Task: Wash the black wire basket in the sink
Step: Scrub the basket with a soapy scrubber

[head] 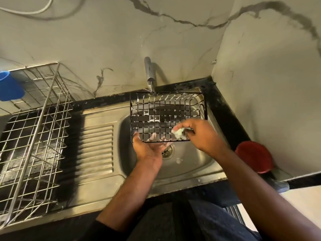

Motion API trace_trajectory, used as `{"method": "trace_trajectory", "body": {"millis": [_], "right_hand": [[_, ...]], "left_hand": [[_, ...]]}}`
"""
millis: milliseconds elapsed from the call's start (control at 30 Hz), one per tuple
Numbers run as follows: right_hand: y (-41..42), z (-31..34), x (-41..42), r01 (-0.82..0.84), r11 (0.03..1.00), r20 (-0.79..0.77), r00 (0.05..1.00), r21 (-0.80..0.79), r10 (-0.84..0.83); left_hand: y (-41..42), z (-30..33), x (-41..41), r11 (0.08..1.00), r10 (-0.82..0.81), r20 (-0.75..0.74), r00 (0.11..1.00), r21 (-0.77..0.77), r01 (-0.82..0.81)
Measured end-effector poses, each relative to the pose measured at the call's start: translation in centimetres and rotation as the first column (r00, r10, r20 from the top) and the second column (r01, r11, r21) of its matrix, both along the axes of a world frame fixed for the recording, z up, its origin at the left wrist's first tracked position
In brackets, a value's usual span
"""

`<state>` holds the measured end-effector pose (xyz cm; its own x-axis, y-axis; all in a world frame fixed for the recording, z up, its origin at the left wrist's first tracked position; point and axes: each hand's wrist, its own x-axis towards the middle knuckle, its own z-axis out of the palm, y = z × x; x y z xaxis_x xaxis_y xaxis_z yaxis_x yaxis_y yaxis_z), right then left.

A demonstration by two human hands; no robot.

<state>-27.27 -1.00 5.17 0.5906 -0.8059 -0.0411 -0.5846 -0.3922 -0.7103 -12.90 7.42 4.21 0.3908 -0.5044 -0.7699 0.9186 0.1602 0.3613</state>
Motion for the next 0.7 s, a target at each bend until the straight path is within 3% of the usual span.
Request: {"method": "trace_trajectory", "body": {"millis": [100,233,700], "right_hand": [[-0.1,-0.5,-2.0,0.174,0.983,0.054,0.984,-0.053,-0.171],[0.0,-0.7,-4.7,0.328,0.945,0.123,0.937,0.018,-0.327],[0.9,-1.7,-16.6,0.615,0.785,-0.084,0.780,-0.075,-0.620]], "left_hand": [[0.0,-0.8,-0.2,0.996,-0.018,-0.012,1.000,0.086,0.019],[0.0,-1.5,-1.1,0.993,-0.051,0.005,0.999,0.107,0.050],[-2.9,-2.8,-7.8,0.940,-0.269,0.062,0.961,0.237,0.248]]}}
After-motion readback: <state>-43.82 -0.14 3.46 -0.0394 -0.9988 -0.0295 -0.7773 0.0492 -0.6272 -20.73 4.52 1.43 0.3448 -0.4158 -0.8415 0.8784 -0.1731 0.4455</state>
